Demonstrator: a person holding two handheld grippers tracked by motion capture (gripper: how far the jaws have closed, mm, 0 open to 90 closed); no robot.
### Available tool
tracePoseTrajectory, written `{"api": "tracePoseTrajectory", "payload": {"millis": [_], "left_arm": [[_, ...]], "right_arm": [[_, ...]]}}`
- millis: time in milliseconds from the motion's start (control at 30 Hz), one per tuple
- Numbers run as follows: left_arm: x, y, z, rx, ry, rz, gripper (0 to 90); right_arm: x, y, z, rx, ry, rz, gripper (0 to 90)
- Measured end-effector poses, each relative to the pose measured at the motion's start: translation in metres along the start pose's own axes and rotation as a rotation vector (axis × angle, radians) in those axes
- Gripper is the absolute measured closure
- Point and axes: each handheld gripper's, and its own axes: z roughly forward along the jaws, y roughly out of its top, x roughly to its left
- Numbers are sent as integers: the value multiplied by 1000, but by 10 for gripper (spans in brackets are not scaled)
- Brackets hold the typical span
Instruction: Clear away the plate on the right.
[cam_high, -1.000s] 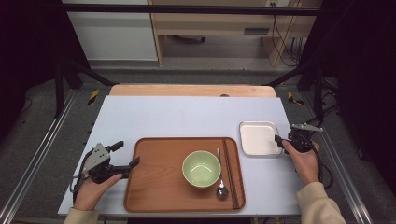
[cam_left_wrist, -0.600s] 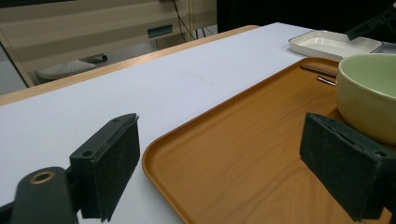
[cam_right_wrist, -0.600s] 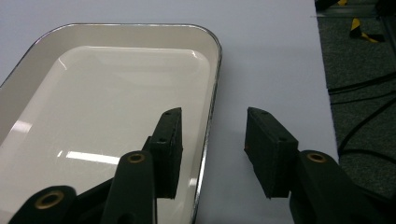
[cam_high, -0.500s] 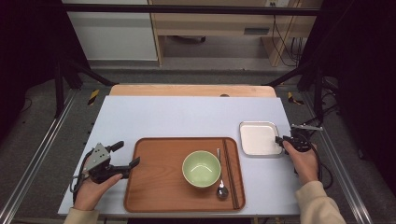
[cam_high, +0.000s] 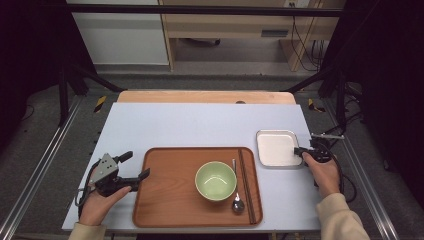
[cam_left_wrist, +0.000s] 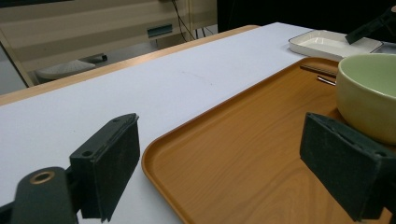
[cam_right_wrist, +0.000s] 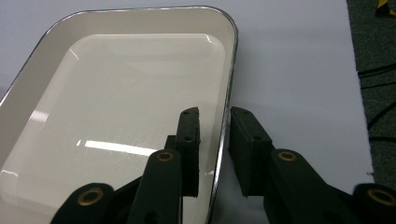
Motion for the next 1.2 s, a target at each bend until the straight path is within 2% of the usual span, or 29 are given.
{"api": "tracePoseTrajectory", "payload": {"millis": [67,233,367,500,633,800,900,1000,1033,1200], "left_arm": [[0,0,0,1,0,2,118],[-1,0,1,-1,-2,4,119],[0,0,0,0,5,3,119],[1,0,-1,-3,8,4,119],[1,0,-1,-3,9,4,119],[1,1,-1,-5,9,4,119],[1,1,-2,-7,10,1,119],[0,1,-1,-9,10,1,119],[0,1,-1,-13,7,2,119],[1,2,-3,-16,10,2,119]], "right_arm": [[0,0,0,0,5,9,773],[-2,1,0,-4,-9,-6,837],[-1,2,-1,5,-4,24,846],[0,4,-2,-17,-7,37,864],[3,8,-7,-44,12,49,889],[8,12,-11,-55,20,41,892],[9,13,-14,-68,13,19,893],[13,14,-17,-65,18,32,893],[12,14,-18,-75,12,15,893],[17,18,-28,-108,12,21,893]]}}
